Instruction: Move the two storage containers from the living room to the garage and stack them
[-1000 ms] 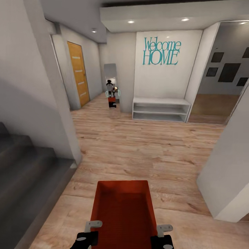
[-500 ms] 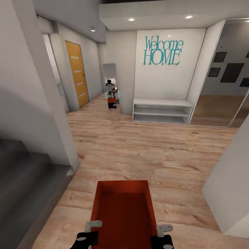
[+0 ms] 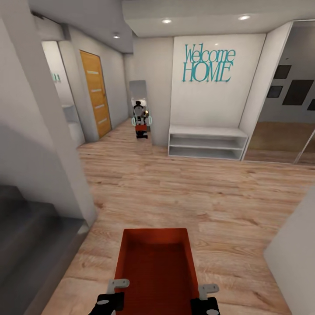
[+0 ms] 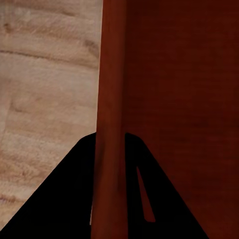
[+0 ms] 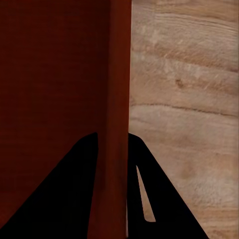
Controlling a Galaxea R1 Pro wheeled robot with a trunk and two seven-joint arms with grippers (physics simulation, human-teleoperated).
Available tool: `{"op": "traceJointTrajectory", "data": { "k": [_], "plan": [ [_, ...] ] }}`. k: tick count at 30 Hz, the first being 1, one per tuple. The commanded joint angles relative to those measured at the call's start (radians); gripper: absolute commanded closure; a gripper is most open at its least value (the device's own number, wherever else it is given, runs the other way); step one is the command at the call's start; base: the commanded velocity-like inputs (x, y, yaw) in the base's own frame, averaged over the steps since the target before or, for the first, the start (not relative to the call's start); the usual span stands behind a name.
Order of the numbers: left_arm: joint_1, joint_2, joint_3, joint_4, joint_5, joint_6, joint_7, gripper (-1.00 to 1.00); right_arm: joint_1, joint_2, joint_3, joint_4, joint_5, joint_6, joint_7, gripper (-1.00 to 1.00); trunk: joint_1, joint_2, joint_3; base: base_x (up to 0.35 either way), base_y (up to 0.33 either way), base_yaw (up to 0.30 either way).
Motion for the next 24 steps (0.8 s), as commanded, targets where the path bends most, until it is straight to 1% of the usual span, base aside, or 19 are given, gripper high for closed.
{"op": "traceJointTrajectory", "data": {
  "k": [1, 24],
  "plan": [
    [0.001, -0.002, -0.064, 0.0, 0.009, 0.005, 0.004, 1.0, -0.002, 0.0, 0.004, 0.002, -0.007, -0.004, -0.006, 1.0, 0.001, -0.001, -0.001, 0.322, 0.0, 0.0],
    [0.001, -0.001, -0.064, 0.0, 0.009, 0.005, 0.004, 1.0, -0.002, 0.0, 0.004, 0.002, -0.007, -0.004, -0.006, 1.0, 0.001, -0.001, -0.001, 0.322, 0.0, 0.0]
  ]
}}
